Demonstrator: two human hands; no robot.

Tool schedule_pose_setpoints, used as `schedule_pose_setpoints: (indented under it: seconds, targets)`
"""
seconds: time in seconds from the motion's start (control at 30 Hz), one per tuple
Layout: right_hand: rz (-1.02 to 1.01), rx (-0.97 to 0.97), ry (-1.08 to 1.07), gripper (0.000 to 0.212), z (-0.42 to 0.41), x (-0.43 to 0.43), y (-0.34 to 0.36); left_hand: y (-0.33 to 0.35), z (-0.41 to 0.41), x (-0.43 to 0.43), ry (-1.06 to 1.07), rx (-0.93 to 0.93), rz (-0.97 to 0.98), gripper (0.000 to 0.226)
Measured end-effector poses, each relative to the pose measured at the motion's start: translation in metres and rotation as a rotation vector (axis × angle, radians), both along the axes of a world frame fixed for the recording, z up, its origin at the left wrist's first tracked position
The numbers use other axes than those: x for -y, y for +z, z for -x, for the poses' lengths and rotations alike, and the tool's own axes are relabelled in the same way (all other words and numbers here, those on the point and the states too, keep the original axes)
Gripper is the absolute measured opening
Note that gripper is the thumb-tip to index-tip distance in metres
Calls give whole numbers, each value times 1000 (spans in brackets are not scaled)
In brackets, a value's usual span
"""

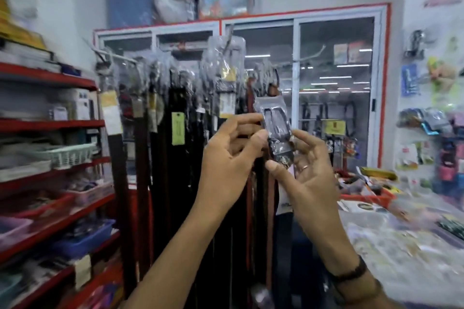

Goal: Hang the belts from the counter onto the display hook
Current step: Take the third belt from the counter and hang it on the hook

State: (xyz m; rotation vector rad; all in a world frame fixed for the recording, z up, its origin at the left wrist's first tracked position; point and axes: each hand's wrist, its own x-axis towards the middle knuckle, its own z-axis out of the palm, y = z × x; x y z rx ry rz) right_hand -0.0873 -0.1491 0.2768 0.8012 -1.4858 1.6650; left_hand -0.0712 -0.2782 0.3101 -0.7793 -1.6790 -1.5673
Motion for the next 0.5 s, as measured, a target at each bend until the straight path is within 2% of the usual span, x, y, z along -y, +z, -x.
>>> schedule_pose_setpoints:
  seconds: [0.23,0.5]
  targets:
    - [44,-160,-6,48,4,40,51,50,10,17,71,-178,-64,36]
    - [48,-232,-100,46,19,59,94,90,24,25,149,-252,-144,32]
